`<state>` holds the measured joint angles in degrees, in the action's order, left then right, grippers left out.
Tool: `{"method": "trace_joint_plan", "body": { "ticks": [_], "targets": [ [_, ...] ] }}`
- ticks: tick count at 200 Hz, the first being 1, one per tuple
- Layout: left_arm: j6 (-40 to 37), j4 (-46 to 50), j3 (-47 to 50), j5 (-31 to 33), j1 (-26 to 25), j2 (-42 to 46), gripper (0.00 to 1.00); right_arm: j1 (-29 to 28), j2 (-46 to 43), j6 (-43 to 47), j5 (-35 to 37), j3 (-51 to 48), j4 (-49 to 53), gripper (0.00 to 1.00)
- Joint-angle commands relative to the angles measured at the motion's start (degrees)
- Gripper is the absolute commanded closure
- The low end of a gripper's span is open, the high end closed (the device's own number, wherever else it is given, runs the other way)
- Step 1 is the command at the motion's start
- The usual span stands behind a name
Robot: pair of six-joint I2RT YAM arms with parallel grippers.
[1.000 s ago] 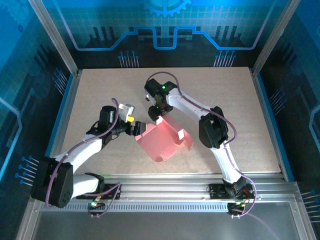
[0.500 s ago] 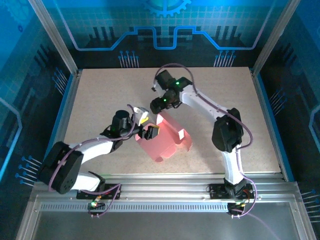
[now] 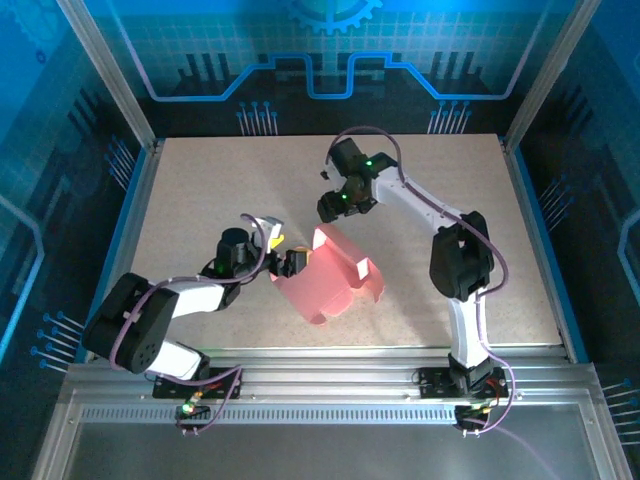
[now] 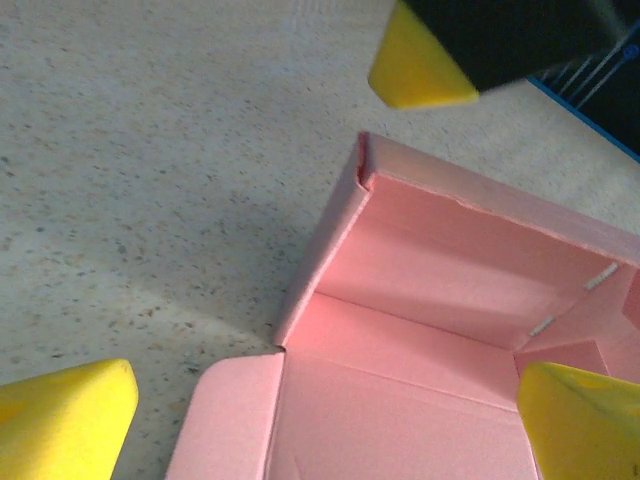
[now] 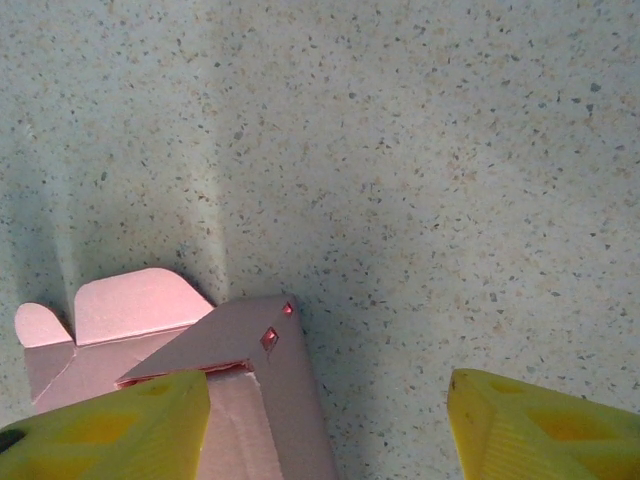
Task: Fold the paper box
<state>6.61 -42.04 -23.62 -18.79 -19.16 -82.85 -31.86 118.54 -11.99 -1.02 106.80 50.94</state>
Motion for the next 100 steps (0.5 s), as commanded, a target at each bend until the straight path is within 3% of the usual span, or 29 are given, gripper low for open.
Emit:
{"method": "trace_joint_plan", "body": {
  "ticks": [1, 100],
  "targets": [
    [2.3, 0.2, 0.1, 1.5, 1.1, 1.3, 0.01, -0.9, 1.9, 0.5, -1.0, 0.0, 0.6, 0.35],
    [2.4, 0.7, 0.0, 0.4, 1.3, 0.3, 0.01, -2.4, 5.0, 2.2, 4.8, -0.5, 3.5, 0.37]
  ]
}}
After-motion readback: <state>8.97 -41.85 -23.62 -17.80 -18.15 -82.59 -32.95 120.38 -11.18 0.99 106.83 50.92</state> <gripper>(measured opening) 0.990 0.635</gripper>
